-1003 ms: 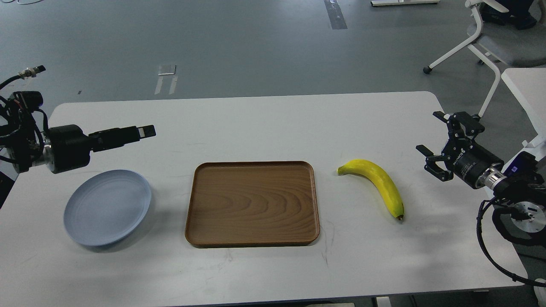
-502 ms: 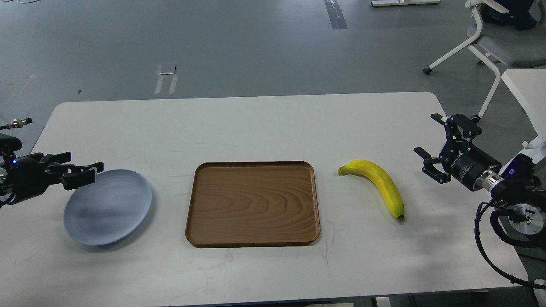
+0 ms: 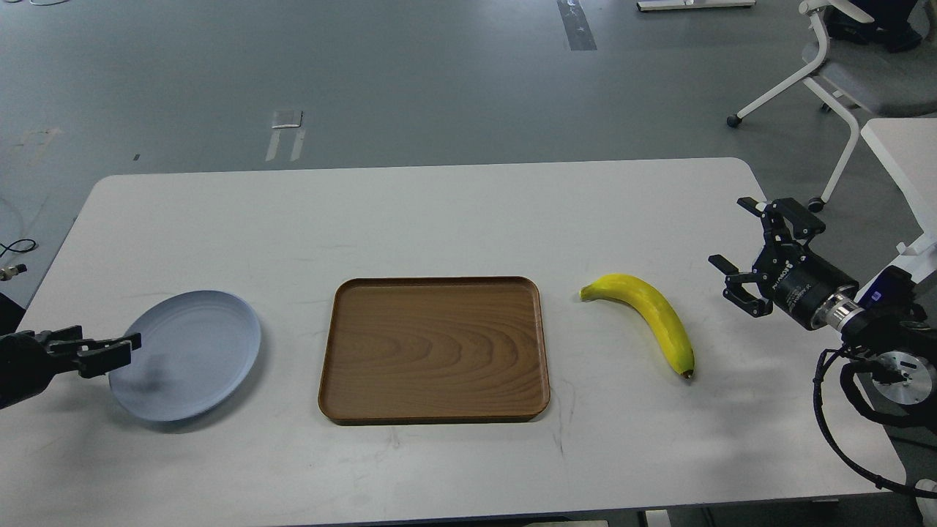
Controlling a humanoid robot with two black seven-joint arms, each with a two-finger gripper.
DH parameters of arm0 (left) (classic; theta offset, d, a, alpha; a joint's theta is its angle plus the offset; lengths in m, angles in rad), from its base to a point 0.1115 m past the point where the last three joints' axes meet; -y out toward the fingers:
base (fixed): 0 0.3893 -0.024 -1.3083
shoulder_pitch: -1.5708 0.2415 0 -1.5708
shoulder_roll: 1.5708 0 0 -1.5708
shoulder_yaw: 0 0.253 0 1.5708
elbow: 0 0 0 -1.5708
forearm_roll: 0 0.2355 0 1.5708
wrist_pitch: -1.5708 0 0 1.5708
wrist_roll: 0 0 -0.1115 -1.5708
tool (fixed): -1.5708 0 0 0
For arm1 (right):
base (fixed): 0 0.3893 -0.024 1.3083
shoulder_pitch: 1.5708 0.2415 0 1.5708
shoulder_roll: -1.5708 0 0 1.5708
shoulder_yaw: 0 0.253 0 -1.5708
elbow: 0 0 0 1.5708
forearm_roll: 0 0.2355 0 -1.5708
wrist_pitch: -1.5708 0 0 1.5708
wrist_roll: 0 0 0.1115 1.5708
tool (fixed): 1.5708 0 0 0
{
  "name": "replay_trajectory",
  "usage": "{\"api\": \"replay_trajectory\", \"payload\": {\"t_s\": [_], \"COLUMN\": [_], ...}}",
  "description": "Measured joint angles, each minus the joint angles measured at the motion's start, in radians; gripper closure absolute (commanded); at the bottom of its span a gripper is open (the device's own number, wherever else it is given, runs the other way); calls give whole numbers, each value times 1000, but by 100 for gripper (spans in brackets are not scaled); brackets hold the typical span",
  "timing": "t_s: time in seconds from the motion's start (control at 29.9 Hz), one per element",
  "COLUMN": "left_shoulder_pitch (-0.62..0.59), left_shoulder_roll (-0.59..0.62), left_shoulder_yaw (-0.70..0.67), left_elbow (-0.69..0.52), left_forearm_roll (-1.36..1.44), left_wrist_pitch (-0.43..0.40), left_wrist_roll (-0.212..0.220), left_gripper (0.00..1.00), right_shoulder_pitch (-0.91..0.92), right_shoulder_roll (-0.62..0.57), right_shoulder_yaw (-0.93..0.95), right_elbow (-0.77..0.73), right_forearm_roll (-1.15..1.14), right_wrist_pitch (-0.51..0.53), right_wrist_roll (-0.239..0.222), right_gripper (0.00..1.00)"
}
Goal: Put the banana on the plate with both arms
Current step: 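Lower the left gripper and grasp the blue plate's edge, then lift the blue plate with the left gripper and carry it onto the tray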
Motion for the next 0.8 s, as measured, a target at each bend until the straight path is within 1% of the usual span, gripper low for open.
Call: {"api": "replay_trajectory", "payload": {"t_s": [0.07, 0.13, 0.2, 0.27, 0.3, 0.33, 0.4, 0.43, 0.47, 0.64, 0.8], "left_shoulder_pitch": [18, 30, 37, 42, 43, 45, 49, 50, 50, 49, 43], "left_shoulder_roll": [-9, -15, -17, -18, -18, -19, -19, -19, -19, -21, -21], "left_shoulder_yaw": [0, 0, 0, 0, 0, 0, 0, 0, 0, -1, -1], "left_elbow": [4, 7, 9, 10, 12, 13, 14, 14, 14, 14, 14], "left_forearm_roll": [-17, -31, -41, -46, -46, -46, -46, -47, -48, -63, -118], "left_wrist_pitch": [0, 0, 0, 0, 0, 0, 0, 0, 0, 6, 44], "left_wrist_roll": [0, 0, 0, 0, 0, 0, 0, 0, 0, 0, 0], "left_gripper": [4, 8, 23, 32, 42, 49, 83, 89, 99, 100, 100], "right_shoulder_pitch": [0, 0, 0, 0, 0, 0, 0, 0, 0, -2, -3], "right_shoulder_roll": [0, -1, -2, -2, -2, -2, -1, 0, 0, 1, 1], "right_shoulder_yaw": [0, 0, 0, 0, 0, 0, 0, 0, 0, -1, -1], "right_elbow": [1, 1, 1, 1, 1, 0, 0, 0, 1, 1, 2], "right_forearm_roll": [0, 0, 0, 0, 0, 0, 0, 0, 0, 0, 0], "right_wrist_pitch": [0, 0, 0, 0, 0, 0, 0, 0, 0, 0, 0], "right_wrist_roll": [0, 0, 0, 0, 0, 0, 0, 0, 0, 0, 0], "right_gripper": [0, 0, 0, 0, 0, 0, 0, 0, 0, 0, 0]}}
